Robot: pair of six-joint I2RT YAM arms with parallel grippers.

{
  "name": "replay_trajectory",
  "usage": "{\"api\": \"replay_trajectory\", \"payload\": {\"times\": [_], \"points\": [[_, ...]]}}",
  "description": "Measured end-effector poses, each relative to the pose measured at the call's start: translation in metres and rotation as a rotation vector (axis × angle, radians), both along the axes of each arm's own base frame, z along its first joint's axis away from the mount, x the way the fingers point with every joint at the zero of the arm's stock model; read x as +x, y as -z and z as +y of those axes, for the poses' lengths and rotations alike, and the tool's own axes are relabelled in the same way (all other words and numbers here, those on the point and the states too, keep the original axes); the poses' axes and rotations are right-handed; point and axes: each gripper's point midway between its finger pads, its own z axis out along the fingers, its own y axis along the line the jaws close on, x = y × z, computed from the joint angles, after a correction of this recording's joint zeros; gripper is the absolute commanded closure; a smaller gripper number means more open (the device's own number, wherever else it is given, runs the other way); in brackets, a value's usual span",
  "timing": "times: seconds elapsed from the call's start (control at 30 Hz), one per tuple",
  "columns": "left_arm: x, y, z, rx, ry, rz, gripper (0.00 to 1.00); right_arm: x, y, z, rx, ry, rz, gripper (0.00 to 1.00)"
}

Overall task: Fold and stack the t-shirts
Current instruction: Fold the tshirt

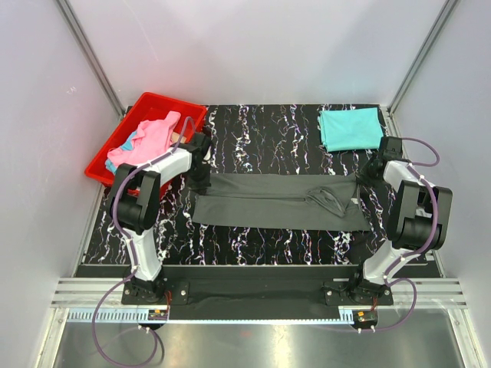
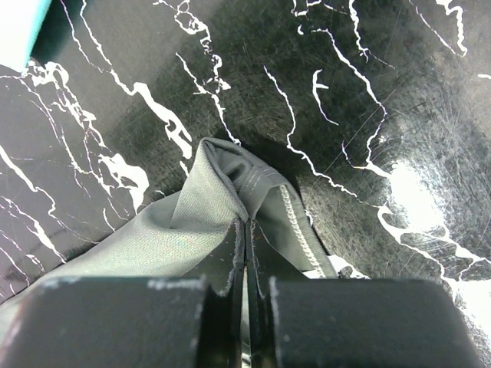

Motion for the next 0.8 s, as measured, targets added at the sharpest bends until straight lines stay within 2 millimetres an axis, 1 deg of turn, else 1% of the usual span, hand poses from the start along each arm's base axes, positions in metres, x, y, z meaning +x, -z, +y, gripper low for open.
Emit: {"api": "replay_trajectory", "payload": {"times": [0.1,0.13,0.17,0.2,0.3,0.53,0.63,0.67,0.7,0.8], "points": [[-0.001,0.000,0.006,0.030,-0.007,0.002,1.00,-0.001,0.001,0.000,0.000,0.001,0.002,1.00],[-0.002,0.000,0.007,0.039,-0.009,0.003,0.94,-0.001,0.001,0.000,0.000,0.000,0.002,1.00],[-0.003,0.000,0.009,0.048,-0.010,0.005,0.85,-0.001,0.001,0.000,0.000,0.000,0.002,1.00],[-0.004,-0.001,0.011,0.056,-0.011,0.005,0.72,-0.001,0.001,0.000,0.000,0.000,0.001,1.00],[-0.006,-0.005,0.015,0.075,-0.022,0.003,0.67,0.000,0.001,0.000,-0.001,0.001,0.000,1.00],[-0.010,-0.021,0.021,0.094,-0.030,-0.014,0.68,0.003,-0.001,0.004,0.020,-0.013,-0.015,1.00],[-0.008,-0.032,0.016,0.067,-0.025,-0.025,0.70,0.004,-0.002,0.006,0.030,-0.018,-0.020,0.99],[-0.004,-0.036,0.012,0.046,-0.023,-0.040,0.71,0.003,-0.001,0.006,0.030,-0.017,-0.020,0.96],[-0.001,-0.040,0.007,0.019,-0.018,-0.053,0.71,0.003,-0.001,0.006,0.030,-0.017,-0.019,0.86],[0.009,-0.049,-0.008,-0.055,-0.010,-0.086,0.70,0.005,-0.003,0.005,0.032,-0.013,-0.012,0.71]]}}
